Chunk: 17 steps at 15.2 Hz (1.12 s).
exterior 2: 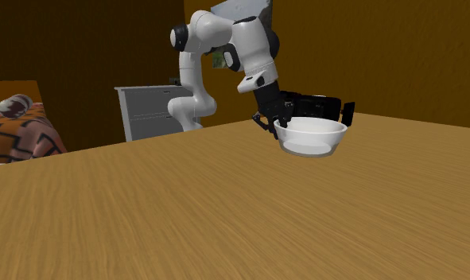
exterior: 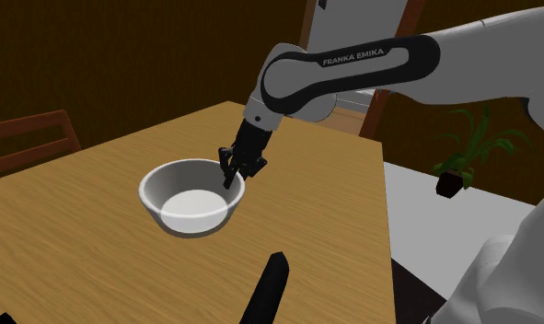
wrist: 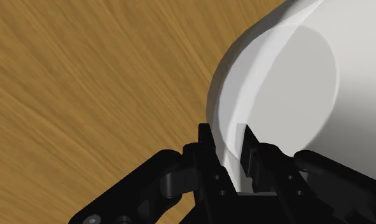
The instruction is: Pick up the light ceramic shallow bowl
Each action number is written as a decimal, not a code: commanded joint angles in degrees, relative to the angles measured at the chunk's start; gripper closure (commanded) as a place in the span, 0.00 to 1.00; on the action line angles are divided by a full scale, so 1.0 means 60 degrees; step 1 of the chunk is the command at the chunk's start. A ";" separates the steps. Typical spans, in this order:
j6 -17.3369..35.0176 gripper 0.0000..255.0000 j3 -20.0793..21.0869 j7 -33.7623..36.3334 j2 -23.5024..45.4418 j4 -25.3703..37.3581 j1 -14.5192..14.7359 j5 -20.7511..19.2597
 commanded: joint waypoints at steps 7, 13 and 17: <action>-0.0720 1.00 -0.0029 0.0232 -0.0164 0.0577 -0.0029 -0.0108; -0.1433 1.00 -0.0058 0.0457 -0.0270 0.1212 -0.0057 -0.0204; -0.1809 1.00 -0.0072 0.0575 -0.0297 0.1576 -0.0070 -0.0252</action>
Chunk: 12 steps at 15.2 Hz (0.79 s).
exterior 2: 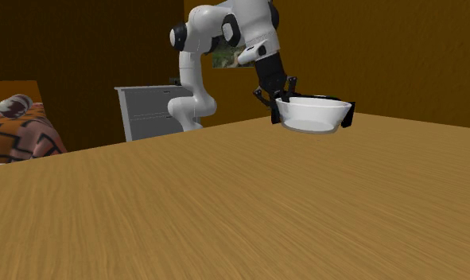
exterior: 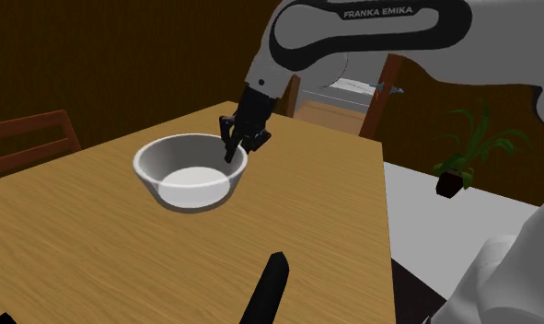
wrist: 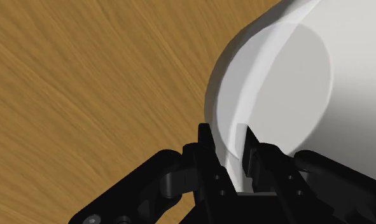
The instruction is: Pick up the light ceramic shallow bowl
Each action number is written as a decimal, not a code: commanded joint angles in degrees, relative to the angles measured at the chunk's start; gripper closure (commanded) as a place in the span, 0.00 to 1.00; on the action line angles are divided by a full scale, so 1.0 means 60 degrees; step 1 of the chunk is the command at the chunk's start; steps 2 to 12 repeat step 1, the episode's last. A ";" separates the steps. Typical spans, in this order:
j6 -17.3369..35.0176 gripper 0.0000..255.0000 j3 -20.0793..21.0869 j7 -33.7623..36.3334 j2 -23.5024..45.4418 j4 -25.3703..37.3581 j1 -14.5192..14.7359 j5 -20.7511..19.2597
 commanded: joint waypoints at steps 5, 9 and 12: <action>-0.0088 1.00 -0.0006 0.0020 -0.0031 0.0070 -0.0006 -0.0003; -0.0088 1.00 -0.0006 0.0020 -0.0031 0.0070 -0.0006 -0.0003; -0.0088 1.00 -0.0006 0.0020 -0.0031 0.0070 -0.0006 -0.0003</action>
